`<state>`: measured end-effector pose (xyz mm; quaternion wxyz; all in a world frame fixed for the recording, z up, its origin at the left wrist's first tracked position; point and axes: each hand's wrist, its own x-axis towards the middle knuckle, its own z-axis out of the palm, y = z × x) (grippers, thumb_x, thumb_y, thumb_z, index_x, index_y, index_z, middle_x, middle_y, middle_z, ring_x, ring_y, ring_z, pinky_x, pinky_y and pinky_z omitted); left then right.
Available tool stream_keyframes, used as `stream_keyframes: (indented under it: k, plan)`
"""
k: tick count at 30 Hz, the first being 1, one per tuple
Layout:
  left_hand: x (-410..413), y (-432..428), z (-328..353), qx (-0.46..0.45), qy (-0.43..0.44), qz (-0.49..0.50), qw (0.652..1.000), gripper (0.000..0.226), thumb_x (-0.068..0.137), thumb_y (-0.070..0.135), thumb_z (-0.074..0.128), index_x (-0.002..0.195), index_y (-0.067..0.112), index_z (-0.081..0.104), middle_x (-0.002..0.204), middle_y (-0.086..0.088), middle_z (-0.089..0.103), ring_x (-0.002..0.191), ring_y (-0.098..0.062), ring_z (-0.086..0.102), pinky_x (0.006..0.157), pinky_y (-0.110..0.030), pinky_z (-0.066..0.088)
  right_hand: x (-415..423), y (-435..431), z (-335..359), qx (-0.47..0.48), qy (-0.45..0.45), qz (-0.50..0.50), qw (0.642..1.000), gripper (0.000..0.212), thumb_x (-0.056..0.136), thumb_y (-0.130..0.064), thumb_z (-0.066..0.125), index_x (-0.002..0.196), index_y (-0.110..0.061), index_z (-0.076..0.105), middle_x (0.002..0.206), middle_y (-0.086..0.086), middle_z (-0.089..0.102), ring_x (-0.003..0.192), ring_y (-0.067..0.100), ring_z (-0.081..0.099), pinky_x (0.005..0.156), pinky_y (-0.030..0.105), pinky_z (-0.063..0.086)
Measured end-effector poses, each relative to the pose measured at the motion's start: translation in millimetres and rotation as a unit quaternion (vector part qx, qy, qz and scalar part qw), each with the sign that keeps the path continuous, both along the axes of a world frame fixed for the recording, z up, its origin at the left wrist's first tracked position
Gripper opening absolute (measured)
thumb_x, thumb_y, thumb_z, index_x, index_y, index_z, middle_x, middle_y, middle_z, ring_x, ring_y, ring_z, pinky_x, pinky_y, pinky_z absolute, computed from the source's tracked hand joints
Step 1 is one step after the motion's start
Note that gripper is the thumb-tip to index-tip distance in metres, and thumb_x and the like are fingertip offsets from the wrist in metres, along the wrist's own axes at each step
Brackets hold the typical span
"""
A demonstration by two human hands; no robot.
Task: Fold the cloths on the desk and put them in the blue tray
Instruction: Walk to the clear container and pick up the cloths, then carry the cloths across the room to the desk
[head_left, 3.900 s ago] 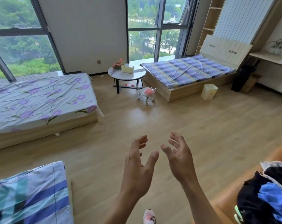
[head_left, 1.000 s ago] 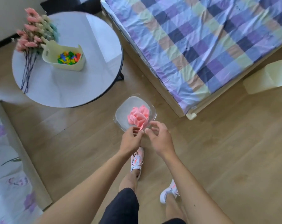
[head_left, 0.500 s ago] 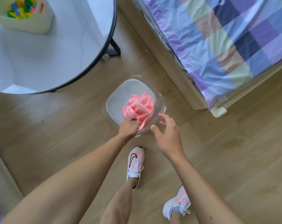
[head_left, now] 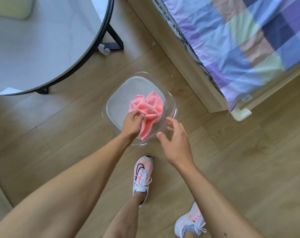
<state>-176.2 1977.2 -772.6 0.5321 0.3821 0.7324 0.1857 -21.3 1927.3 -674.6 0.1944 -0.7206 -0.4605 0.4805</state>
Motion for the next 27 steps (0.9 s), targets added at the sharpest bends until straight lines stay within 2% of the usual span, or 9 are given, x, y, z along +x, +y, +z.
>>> stream_keyframes:
  k: [3,6,8,11,14,18,23,25,27]
  plan:
    - [3.3,-7.0,51.5,0.056,-0.054,0.032,0.996,0.024,0.097,0.011,0.052,0.111,0.015,0.071,0.118,0.004,0.068,0.109,-0.004,0.059,0.086,-0.009,0.041,1.1,5.5,14.2,0.010,-0.002,0.004,1.000,0.060,0.084,-0.015,0.068,0.140,-0.023,0.047,0.127,-0.007,0.051,0.120,0.011,0.053,0.103,0.031,0.044]
    - [11.8,-17.7,117.7,0.112,-0.095,0.027,0.989,0.029,0.096,0.010,0.051,0.116,0.015,0.071,0.121,0.006,0.070,0.117,-0.003,0.060,0.094,-0.009,0.043,5.5,13.4,34.6,0.030,-0.001,0.018,0.999,0.076,0.081,-0.011,0.070,0.149,-0.022,0.038,0.142,-0.003,0.045,0.130,0.013,0.049,0.108,0.030,0.042]
    - [20.8,-25.1,166.6,0.134,-0.124,0.022,0.983,0.027,0.096,0.009,0.053,0.116,0.014,0.071,0.118,0.005,0.072,0.115,-0.005,0.063,0.094,-0.011,0.044,10.2,19.0,52.5,0.055,-0.005,0.033,0.998,0.080,0.080,-0.010,0.071,0.151,-0.021,0.036,0.148,-0.002,0.040,0.134,0.011,0.044,0.108,0.018,0.036]
    - [39.6,-40.1,241.8,0.159,-0.173,0.031,0.971,0.025,0.093,0.011,0.056,0.112,0.011,0.071,0.107,0.004,0.076,0.104,-0.008,0.069,0.088,-0.014,0.048,19.5,19.9,88.3,0.096,0.005,0.041,0.994,0.068,0.081,-0.010,0.072,0.144,-0.021,0.048,0.147,0.002,0.043,0.133,0.012,0.046,0.104,0.010,0.034]
    - [60.3,-53.5,304.9,0.179,-0.226,0.042,0.957,0.024,0.089,0.009,0.058,0.110,0.006,0.069,0.095,-0.001,0.077,0.092,-0.010,0.071,0.083,-0.019,0.052,33.6,6.2,130.9,0.129,0.058,0.017,0.990,0.036,0.084,-0.011,0.072,0.115,-0.026,0.062,0.122,0.007,0.063,0.111,0.019,0.064,0.094,0.040,0.053]
    - [82.4,-68.7,372.1,0.194,-0.209,0.034,0.958,0.029,0.088,0.017,0.063,0.116,0.011,0.066,0.103,-0.005,0.075,0.096,-0.016,0.070,0.085,-0.029,0.055,65.4,-26.4,212.6,0.101,0.099,-0.056,0.988,0.009,0.081,-0.015,0.068,0.089,-0.015,0.065,0.076,0.009,0.067,0.067,0.013,0.057,0.061,0.050,0.052]
    - [119.7,-94.0,451.4,0.249,-0.101,-0.171,0.948,0.066,0.079,0.029,0.073,0.140,0.029,0.047,0.143,0.006,0.047,0.136,-0.014,0.046,0.104,-0.048,0.047,119.3,-77.0,331.2,0.122,0.111,-0.175,0.971,0.034,0.075,-0.016,0.081,0.099,-0.022,0.057,0.086,0.006,0.074,0.074,0.027,0.068,0.069,0.052,0.058]
    - [139.9,-108.6,481.2,0.284,-0.086,-0.287,0.911,0.085,0.074,0.027,0.080,0.149,0.026,0.038,0.159,0.005,0.027,0.151,-0.014,0.022,0.118,-0.043,0.033,139.7,-99.7,371.8,0.139,0.096,-0.214,0.962,0.041,0.075,-0.019,0.086,0.099,-0.023,0.054,0.088,-0.001,0.074,0.076,0.020,0.069,0.070,0.044,0.059]
    - [167.1,-124.8,508.3,0.325,-0.071,-0.381,0.862,0.098,0.070,0.032,0.085,0.152,0.021,0.033,0.163,0.007,0.020,0.152,-0.010,0.015,0.121,-0.027,0.025,163.5,-124.7,410.0,0.152,0.081,-0.243,0.955,0.039,0.074,-0.023,0.086,0.101,-0.025,0.058,0.092,-0.009,0.074,0.083,0.009,0.071,0.074,0.035,0.058]
